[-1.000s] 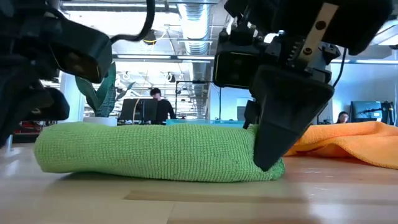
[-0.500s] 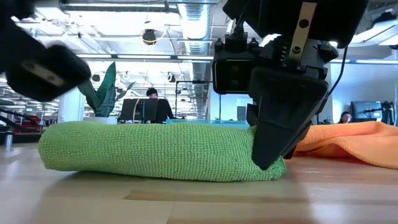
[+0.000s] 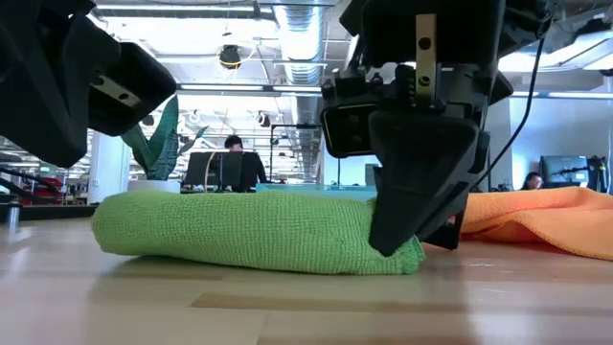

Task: Roll towel into tight, uniform cylinder
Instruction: Roll the green microfiber towel

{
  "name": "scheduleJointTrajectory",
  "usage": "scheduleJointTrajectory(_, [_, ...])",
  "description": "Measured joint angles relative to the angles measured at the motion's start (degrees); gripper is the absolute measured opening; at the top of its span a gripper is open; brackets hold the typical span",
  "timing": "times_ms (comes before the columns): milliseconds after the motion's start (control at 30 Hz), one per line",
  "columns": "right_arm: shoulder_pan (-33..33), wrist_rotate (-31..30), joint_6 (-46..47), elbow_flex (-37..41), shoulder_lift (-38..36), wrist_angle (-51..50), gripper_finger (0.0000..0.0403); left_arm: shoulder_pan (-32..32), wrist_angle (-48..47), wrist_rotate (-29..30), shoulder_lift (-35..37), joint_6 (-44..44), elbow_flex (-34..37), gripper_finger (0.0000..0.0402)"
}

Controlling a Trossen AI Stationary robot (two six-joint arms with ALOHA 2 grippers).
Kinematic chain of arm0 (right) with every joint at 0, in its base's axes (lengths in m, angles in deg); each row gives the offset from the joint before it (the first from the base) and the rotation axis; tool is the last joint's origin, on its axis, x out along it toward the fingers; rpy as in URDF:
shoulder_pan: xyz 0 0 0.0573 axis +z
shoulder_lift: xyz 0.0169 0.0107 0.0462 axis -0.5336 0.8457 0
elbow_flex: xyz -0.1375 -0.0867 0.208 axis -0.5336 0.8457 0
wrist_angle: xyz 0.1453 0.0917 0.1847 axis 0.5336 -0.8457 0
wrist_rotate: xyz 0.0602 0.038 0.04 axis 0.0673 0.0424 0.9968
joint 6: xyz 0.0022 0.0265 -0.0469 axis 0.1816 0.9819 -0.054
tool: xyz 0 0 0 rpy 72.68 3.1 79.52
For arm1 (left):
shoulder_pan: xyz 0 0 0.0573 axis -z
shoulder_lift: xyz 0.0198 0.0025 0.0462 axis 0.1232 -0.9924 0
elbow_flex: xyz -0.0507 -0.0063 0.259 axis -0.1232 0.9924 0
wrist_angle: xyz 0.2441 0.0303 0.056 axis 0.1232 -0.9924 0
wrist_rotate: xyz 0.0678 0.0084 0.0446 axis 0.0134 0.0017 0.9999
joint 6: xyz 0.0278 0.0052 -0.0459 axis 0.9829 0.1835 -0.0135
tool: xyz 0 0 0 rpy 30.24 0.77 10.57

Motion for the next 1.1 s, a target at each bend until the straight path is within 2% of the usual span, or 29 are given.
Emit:
scheduleJointTrajectory(233, [-0.6, 0.2, 0.7, -0.1, 0.2, 0.5, 0.0026, -0.8, 0.3, -1.5, -6.2, 0.1, 0.0, 0.0000])
scheduleJointTrajectory(367, [-0.6, 0.2, 0.7, -0.1, 0.2, 0.4, 0.0026, -1.5, 1.8, -1.2, -7.0, -0.4, -0.1, 0.0000])
scheduleJointTrajectory(867, [-0.5, 0.5, 0.8, -0.1, 0.2, 0.1, 0.0026, -1.9, 1.3, 9.2, -7.1, 0.5, -0.1, 0.0000])
scheduleJointTrajectory(1100, [-0.5, 0.6, 0.8, -0.1, 0.2, -0.1, 0.0026, -1.8, -3.9, 14.4, -6.8, 2.2, -4.4, 0.0000])
